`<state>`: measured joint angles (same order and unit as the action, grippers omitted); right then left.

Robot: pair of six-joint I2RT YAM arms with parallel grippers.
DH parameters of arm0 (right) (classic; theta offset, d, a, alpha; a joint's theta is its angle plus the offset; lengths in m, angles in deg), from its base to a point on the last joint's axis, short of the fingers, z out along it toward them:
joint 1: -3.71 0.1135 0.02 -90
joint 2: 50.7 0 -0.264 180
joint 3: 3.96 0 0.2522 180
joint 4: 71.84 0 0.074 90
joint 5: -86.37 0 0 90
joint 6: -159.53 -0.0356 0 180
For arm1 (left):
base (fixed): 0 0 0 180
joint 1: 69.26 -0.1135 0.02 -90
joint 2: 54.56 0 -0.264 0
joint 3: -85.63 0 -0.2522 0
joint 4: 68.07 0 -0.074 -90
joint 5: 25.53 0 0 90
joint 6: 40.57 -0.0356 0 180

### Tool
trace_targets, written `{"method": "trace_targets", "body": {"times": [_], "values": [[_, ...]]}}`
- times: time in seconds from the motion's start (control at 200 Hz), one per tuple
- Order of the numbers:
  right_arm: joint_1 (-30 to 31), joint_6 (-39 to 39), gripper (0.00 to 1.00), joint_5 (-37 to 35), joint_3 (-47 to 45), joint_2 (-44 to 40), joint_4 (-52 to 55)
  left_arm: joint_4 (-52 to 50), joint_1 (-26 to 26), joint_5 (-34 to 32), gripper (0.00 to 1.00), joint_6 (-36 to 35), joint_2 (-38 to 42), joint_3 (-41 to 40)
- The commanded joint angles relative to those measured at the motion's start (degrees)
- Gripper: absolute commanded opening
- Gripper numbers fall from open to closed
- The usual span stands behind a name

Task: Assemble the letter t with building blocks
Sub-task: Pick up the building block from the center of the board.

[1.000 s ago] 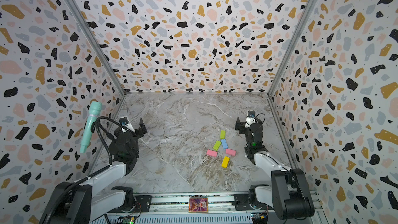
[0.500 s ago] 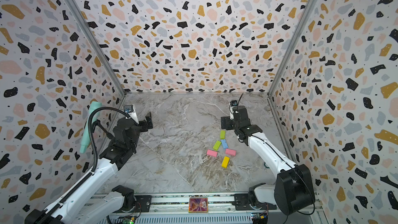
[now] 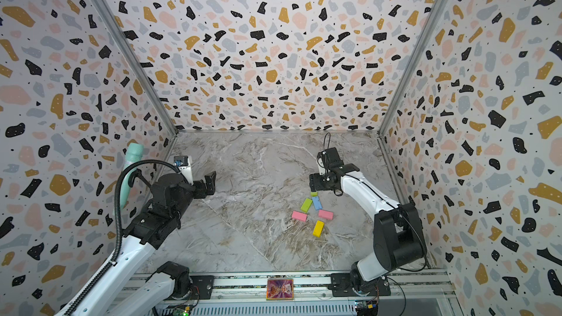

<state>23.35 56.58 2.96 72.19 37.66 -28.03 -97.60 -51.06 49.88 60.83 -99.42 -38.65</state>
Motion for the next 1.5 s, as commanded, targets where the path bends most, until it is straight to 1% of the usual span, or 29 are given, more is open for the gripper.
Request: {"method": "trace_targets", "body": {"times": [0.0, 0.155, 0.225, 0.35, 0.576, 0.761, 0.926, 1.146, 1.196, 1.497], "values": [[0.3, -2.2, 0.72, 1.5, 2.5, 1.5, 0.4, -2.2, 0.3, 0.5, 0.99, 0.1, 1.0, 0.4], [0.3, -5.1, 0.65, -0.8, 2.6, 6.4, -2.2, -1.0, 0.3, 1.7, 1.00, 1.3, 1.3, -0.6], [0.2, -5.9, 0.62, -1.0, 2.3, 8.3, -3.8, 1.0, 0.2, 3.6, 0.99, 2.1, 2.3, -1.5], [0.7, -6.8, 0.62, -2.1, 2.3, 10.0, -5.5, 3.1, 0.3, 5.2, 0.99, 3.0, 3.5, -2.5], [0.8, -7.5, 0.58, -2.7, 2.6, 12.0, -7.1, 2.8, 0.3, 5.7, 0.99, 3.1, 2.1, -3.3], [1.3, -7.9, 0.55, -3.2, 3.1, 14.2, -7.2, 7.9, 0.2, 7.8, 1.00, 5.2, 2.7, -6.5], [2.2, -8.5, 0.52, -4.1, 3.3, 15.6, -7.5, 8.5, 0.3, 7.7, 1.00, 5.7, 2.2, -7.1], [3.2, -9.0, 0.44, -7.6, 4.5, 17.8, -6.1, 7.5, 0.3, 7.6, 0.99, 5.3, 2.7, -7.0], [3.4, -9.3, 0.41, -8.1, 4.6, 18.0, -6.0, 7.6, 0.3, 7.7, 1.00, 5.5, 2.8, -7.1], [6.5, -13.4, 0.28, -12.1, 6.3, 16.8, -5.4, 7.5, 0.3, 7.7, 0.99, 5.8, 2.3, -7.0]]}}
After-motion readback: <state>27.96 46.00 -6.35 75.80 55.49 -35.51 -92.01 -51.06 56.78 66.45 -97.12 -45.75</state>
